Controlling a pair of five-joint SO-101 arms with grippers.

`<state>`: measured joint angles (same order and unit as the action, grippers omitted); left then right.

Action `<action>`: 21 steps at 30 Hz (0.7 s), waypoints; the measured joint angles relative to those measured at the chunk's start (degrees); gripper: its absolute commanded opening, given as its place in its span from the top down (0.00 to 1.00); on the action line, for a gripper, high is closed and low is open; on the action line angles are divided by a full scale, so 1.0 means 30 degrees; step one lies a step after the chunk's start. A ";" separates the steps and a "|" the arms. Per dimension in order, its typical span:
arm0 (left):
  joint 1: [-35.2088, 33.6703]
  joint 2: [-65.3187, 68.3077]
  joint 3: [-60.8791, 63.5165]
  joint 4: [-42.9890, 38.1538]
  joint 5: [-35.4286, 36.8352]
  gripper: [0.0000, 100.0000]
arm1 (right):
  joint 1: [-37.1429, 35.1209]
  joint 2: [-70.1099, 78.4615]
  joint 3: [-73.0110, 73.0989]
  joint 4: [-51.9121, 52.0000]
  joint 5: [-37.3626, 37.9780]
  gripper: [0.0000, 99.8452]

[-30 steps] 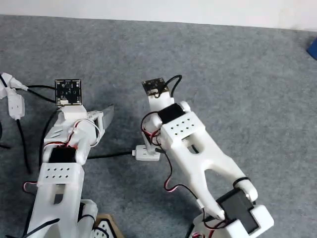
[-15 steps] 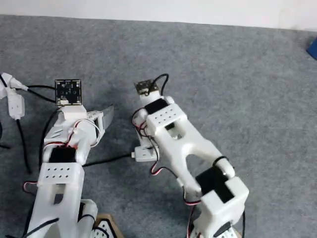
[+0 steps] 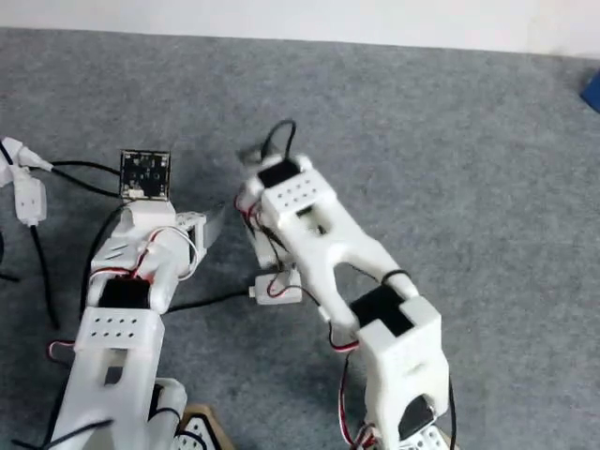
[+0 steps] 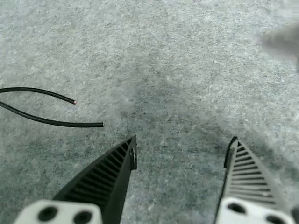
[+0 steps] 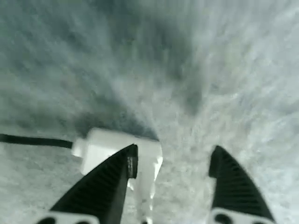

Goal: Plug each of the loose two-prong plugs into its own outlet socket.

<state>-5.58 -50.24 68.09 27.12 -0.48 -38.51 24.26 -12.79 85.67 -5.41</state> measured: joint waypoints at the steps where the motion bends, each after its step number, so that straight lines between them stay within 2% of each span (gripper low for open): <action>1: 0.0000 0.0000 0.0000 0.0000 0.0000 0.69 | 0.0117 0.0000 -0.1319 0.0821 0.0000 0.73; 7: 0.0205 0.0000 0.0000 0.0000 -0.0527 0.69 | 0.0879 0.0029 -1.0168 0.4484 0.0000 0.73; 11: 0.1495 0.0000 -0.0029 0.1114 -0.2227 0.69 | 0.3018 -0.1260 -1.2073 0.4718 0.0352 0.73; 17: 0.4161 0.0469 -0.2813 0.6593 -0.4835 0.69 | 0.7590 -0.3897 -0.9289 0.4747 0.2256 0.73; 21: 0.6095 0.2989 -0.5099 1.0403 -0.7004 0.69 | 0.8176 -0.7443 -0.4425 0.4689 0.3370 0.73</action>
<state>12.70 -41.27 52.79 58.33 -21.49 -13.98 1.93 -26.07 99.74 4.70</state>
